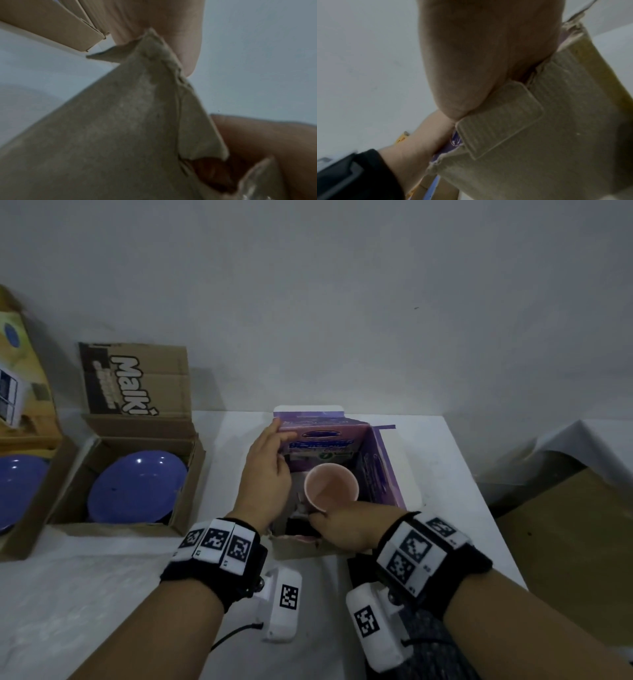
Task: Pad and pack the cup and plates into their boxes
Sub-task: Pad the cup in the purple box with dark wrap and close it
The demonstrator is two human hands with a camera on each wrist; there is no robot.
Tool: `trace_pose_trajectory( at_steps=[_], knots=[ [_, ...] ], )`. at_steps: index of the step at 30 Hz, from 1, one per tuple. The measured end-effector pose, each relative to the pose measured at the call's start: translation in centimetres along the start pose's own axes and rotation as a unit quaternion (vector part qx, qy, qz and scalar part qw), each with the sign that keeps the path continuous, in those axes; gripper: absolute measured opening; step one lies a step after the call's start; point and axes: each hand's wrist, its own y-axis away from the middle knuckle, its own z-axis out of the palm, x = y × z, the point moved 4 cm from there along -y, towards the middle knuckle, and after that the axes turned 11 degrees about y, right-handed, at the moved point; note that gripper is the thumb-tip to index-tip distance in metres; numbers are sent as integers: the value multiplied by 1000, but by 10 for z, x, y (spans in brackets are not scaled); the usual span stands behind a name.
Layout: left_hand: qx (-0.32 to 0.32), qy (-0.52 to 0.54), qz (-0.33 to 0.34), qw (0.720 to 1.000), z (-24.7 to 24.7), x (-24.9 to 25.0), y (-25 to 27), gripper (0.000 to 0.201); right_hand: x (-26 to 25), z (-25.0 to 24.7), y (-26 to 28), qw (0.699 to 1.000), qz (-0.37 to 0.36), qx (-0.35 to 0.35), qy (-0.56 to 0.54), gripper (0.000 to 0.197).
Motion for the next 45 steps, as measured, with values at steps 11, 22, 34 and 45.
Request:
trace_pose_trajectory(
  at_steps=[11, 22, 34, 45],
  knots=[
    [-30, -111, -14, 993, 3, 12, 2, 55, 50, -42, 50, 898, 71, 434, -12, 18],
    [-48, -208, -26, 977, 5, 15, 4, 63, 100, 72, 71, 979, 149, 133, -40, 52],
    [-38, -216, -16, 975, 5, 14, 3, 58, 100, 87, 86, 942, 145, 287, -92, 26],
    [-19, -162, -17, 987, 2, 14, 2, 53, 107, 1, 123, 724, 114, 635, -245, 42]
  ],
)
